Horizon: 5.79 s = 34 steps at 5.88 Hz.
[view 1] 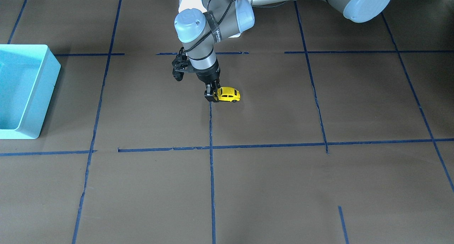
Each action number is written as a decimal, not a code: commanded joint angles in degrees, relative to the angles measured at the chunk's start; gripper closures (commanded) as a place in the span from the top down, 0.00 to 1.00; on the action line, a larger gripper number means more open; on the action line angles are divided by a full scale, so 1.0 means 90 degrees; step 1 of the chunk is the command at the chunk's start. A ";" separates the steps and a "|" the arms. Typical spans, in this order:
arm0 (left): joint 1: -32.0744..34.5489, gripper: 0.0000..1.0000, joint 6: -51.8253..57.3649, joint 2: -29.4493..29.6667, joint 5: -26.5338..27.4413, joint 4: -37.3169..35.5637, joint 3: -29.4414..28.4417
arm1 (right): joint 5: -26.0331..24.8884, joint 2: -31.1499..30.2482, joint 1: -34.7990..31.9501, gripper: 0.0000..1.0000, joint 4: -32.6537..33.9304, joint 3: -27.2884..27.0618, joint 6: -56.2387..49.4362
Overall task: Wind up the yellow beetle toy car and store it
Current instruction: 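Press the car onto the table and drag it backward with the left gripper, then keep dragging the car backward along the table with the left gripper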
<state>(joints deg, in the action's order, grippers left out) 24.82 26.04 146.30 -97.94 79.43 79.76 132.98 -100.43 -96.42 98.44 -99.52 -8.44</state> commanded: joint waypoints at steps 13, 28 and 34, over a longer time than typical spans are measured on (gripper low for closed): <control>0.0250 0.00 -0.0247 0.0210 -0.1051 0.1741 -0.0971 | 0.0000 0.0007 0.0000 1.00 -0.0010 0.0042 0.0000; 0.0601 0.00 0.0066 -0.0865 -0.1529 0.1985 -0.0181 | -0.0010 0.0027 0.0000 1.00 -0.0029 -0.0026 -0.0078; 0.0738 0.00 0.0066 -0.1362 -0.1910 0.2179 0.0064 | -0.0010 0.0017 0.0000 1.00 -0.0019 0.0129 -0.0488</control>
<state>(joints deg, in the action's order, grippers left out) 31.37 26.63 134.83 -114.74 98.43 80.25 132.84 -100.28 -96.42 98.26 -98.86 -12.89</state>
